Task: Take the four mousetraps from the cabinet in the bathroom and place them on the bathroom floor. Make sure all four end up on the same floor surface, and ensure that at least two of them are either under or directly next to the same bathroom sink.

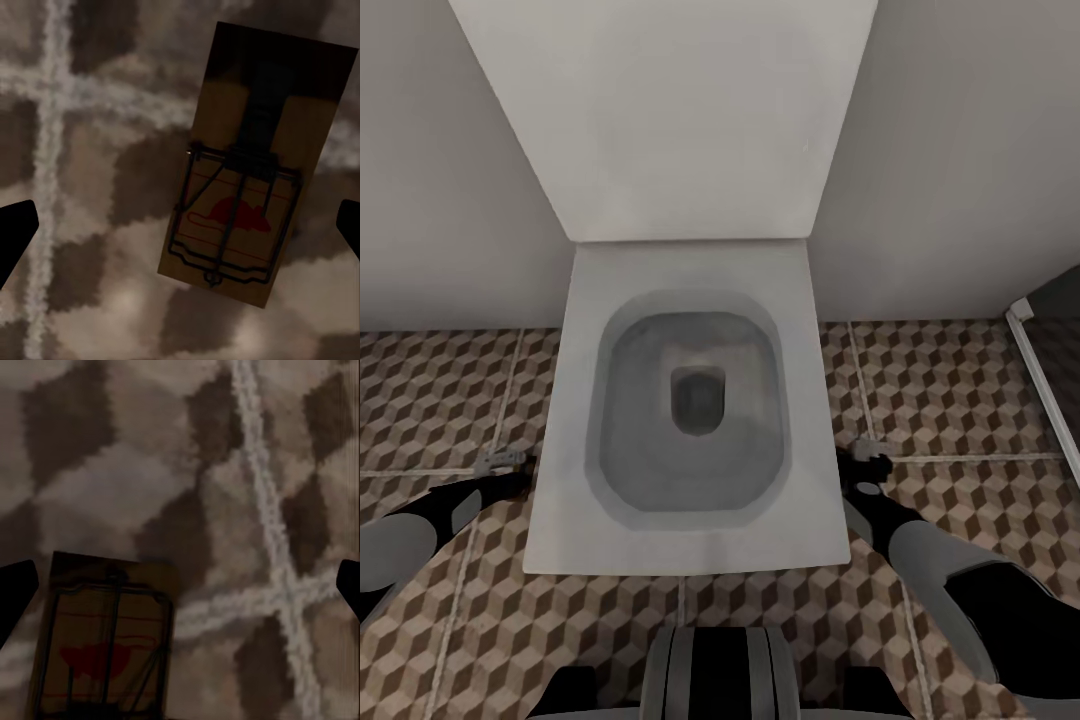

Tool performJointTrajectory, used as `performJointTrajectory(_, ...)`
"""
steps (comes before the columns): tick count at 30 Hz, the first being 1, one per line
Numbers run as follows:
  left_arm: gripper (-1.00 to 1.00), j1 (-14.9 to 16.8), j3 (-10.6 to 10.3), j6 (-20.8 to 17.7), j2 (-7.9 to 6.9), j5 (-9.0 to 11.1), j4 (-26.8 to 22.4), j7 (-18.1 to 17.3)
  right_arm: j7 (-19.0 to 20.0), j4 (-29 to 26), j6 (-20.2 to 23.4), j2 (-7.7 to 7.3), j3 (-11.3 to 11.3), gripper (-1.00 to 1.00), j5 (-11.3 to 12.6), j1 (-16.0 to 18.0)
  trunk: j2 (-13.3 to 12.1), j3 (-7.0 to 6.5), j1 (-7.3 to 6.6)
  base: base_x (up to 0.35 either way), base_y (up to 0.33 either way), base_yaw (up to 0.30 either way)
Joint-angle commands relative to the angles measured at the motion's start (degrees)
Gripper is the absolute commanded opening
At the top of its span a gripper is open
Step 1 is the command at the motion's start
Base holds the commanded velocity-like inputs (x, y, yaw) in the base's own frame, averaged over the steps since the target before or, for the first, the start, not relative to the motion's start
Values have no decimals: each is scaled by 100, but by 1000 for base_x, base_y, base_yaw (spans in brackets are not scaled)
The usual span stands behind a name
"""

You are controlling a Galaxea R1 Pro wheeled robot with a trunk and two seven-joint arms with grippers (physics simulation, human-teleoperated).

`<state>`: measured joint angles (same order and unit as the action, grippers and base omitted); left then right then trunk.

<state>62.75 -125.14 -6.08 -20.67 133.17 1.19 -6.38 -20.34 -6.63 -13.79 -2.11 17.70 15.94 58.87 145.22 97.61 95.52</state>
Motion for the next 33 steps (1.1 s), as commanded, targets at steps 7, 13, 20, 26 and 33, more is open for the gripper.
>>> performJointTrajectory(7,100,0,-46,-34,-45,60,17,-38,-14,-187,-12,-220,50,100,60,2,1,3,-1,0,0,0)
performJointTrajectory(13,100,0,-46,-34,-51,60,18,-39,-14,-247,-10,-291,50,100,65,2,1,3,-1,0,0,0)
performJointTrajectory(20,100,0,-46,-34,-45,60,14,-39,-14,-264,-10,-306,50,100,67,2,1,3,-1,0,0,0)
performJointTrajectory(26,100,0,-47,-34,-43,60,13,-39,-14,-267,-10,-308,50,100,67,2,1,3,-1,0,0,0)
performJointTrajectory(33,100,0,-49,-34,-40,60,14,-39,-14,-268,-10,-302,51,100,67,2,1,3,-1,0,0,0)
